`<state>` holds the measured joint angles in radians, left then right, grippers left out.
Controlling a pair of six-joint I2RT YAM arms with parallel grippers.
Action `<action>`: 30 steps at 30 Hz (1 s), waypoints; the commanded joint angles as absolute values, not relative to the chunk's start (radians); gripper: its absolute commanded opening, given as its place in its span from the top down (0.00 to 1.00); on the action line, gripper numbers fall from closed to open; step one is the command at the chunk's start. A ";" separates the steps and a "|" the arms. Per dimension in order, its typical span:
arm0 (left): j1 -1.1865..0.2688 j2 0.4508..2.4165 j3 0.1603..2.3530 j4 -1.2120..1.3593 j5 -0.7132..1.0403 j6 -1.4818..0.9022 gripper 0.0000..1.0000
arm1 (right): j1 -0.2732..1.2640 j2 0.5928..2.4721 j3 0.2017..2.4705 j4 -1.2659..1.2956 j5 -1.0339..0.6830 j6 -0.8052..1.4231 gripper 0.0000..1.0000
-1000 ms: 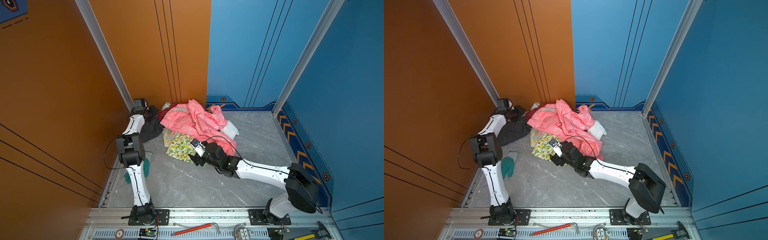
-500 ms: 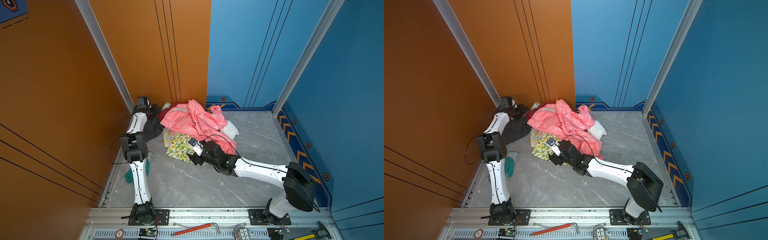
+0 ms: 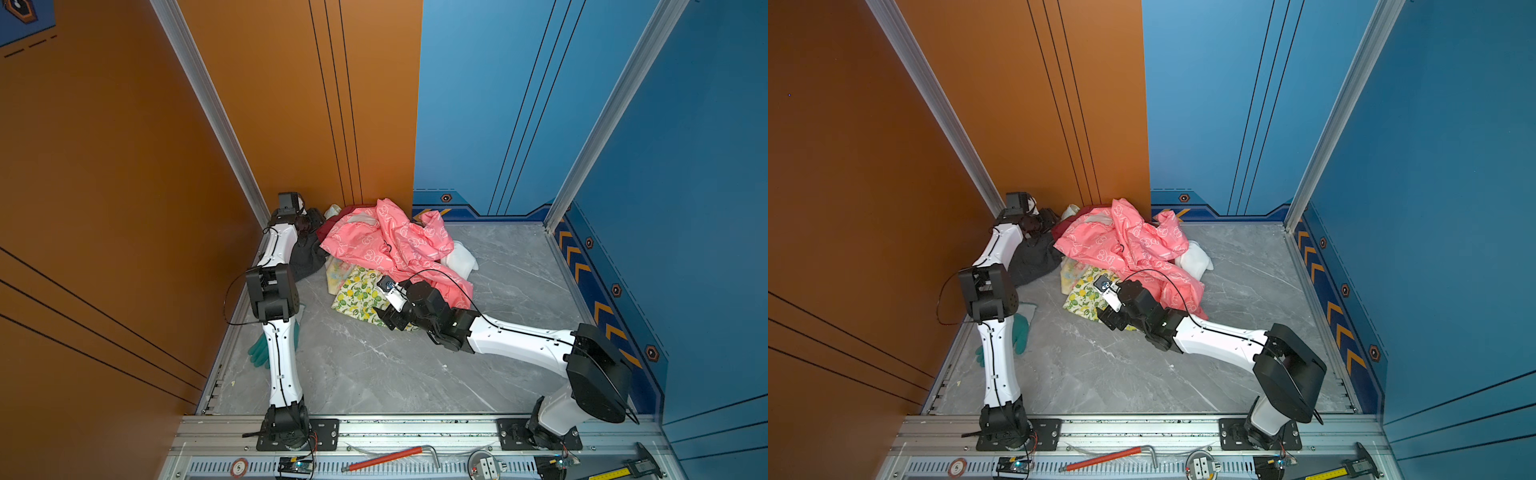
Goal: Pick out a specific cloth from the pile
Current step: 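Close the left gripper on the dark red shirt edge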
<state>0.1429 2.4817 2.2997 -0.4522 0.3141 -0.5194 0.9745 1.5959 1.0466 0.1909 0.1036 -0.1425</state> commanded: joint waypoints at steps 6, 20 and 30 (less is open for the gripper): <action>0.135 2.532 2.363 -0.505 0.273 -0.473 0.37 | 0.971 1.627 1.091 0.183 0.084 -0.156 0.17; 0.121 2.574 2.385 -0.505 0.286 -0.452 0.39 | 0.971 1.638 1.100 0.170 0.100 -0.157 0.16; 0.094 2.592 2.441 -0.502 0.299 -0.459 0.71 | 0.967 1.635 1.088 0.185 0.109 -0.153 0.16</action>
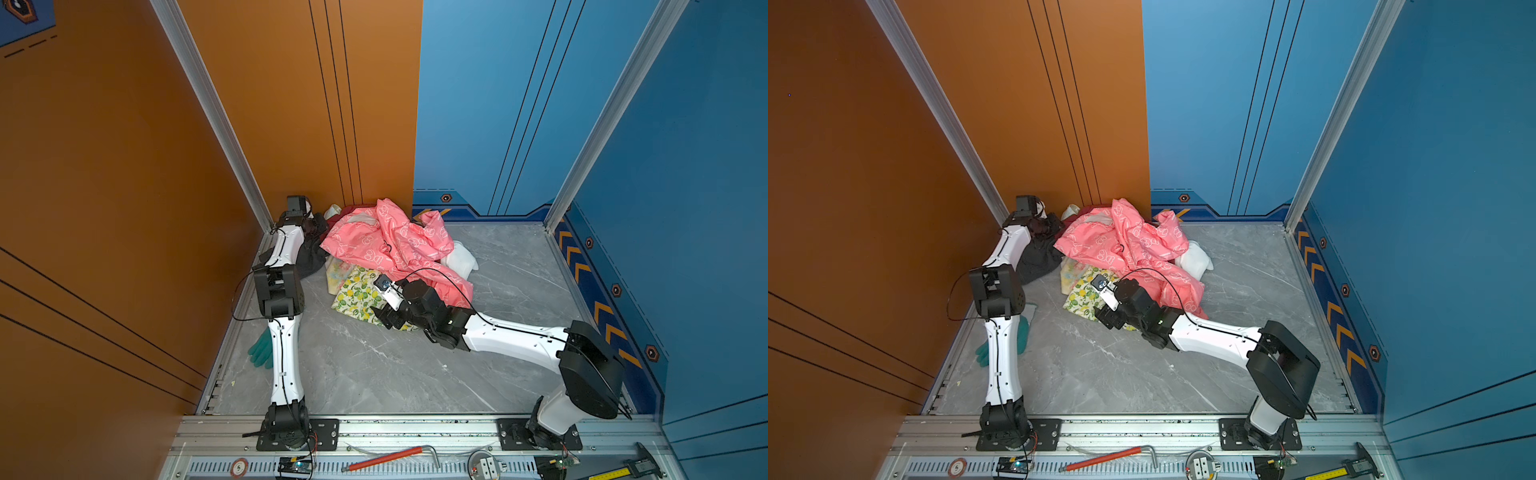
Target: Pick out a specific cloth from the pile
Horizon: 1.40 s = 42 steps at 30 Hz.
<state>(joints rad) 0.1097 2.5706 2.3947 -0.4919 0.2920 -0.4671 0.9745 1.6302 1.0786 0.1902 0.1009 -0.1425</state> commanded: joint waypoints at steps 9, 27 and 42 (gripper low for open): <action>0.074 2.572 2.518 -0.476 0.308 -0.479 1.00 | 0.968 1.619 1.063 0.210 0.139 -0.148 0.16; 0.103 2.384 2.581 -0.329 0.296 -0.658 1.00 | 0.937 1.565 0.994 0.286 0.301 -0.090 0.16; 0.145 2.208 2.557 -0.251 0.294 -0.722 1.00 | 0.881 1.589 0.991 0.349 0.267 -0.033 0.14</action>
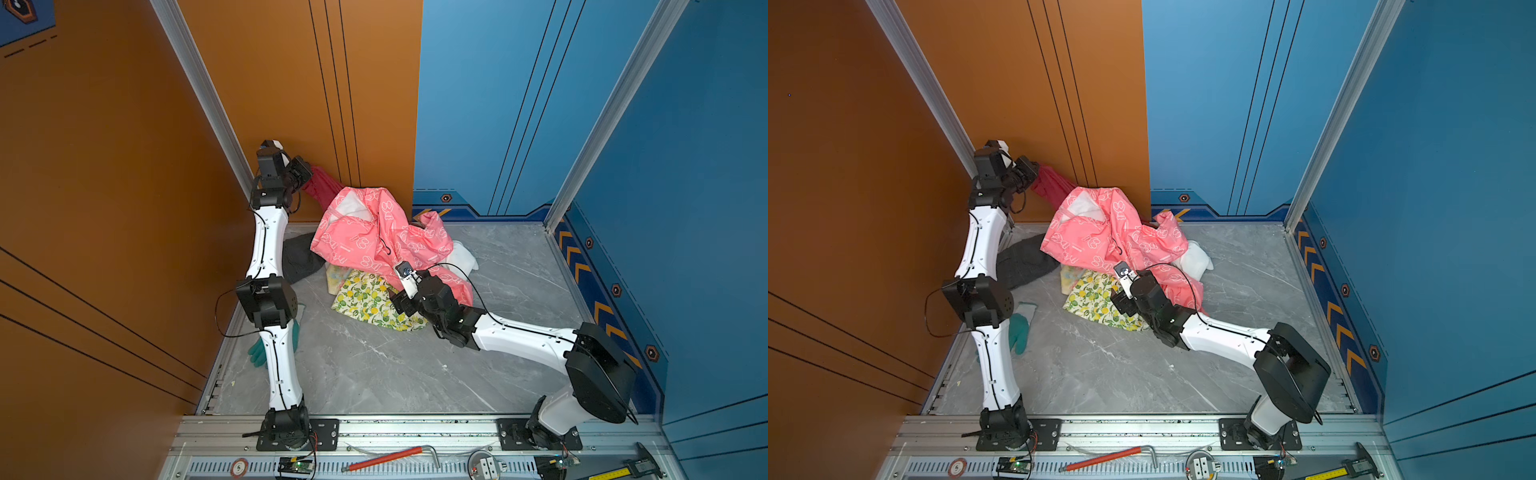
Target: Pick out a specific cloth from the pile
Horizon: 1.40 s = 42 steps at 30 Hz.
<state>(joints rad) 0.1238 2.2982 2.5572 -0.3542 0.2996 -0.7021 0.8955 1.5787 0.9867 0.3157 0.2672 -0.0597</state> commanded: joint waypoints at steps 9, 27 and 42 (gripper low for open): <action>0.168 2.134 2.568 -0.197 0.274 -0.759 1.00 | 0.845 1.685 1.094 0.347 0.229 -0.033 0.13; 0.184 2.075 2.669 -0.115 0.255 -0.875 1.00 | 0.764 1.864 1.479 0.287 0.040 -0.073 0.11; 0.032 2.002 2.688 -0.066 0.367 -0.944 1.00 | 0.716 2.231 2.125 0.254 -0.097 -0.114 0.00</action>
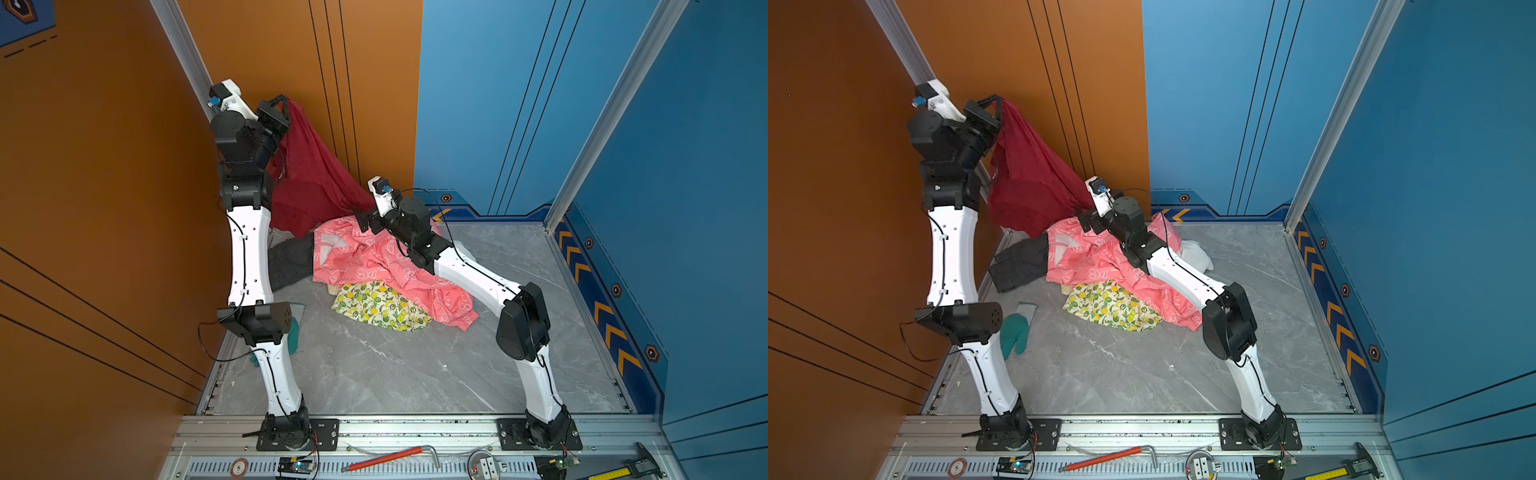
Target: Pick out a specific cloth from the pile
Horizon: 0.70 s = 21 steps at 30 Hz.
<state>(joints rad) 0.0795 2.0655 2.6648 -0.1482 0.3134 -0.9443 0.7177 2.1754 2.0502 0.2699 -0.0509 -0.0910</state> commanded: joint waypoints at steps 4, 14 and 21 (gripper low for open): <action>-0.048 1.972 2.666 -0.066 0.397 -0.918 1.00 | 0.720 2.299 2.176 0.345 -0.145 -0.098 0.00; -0.235 1.922 2.549 -0.067 0.478 -0.904 1.00 | 0.711 2.433 2.250 0.626 -0.027 -0.001 0.00; -0.262 1.813 2.344 -0.066 0.502 -0.863 1.00 | 0.642 2.398 2.213 0.742 0.197 0.043 0.41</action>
<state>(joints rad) -0.2699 1.8858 2.3924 -0.1143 0.4679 -0.9081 0.6910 2.4451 2.2093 0.6178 0.0601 0.0013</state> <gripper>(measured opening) 0.057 0.684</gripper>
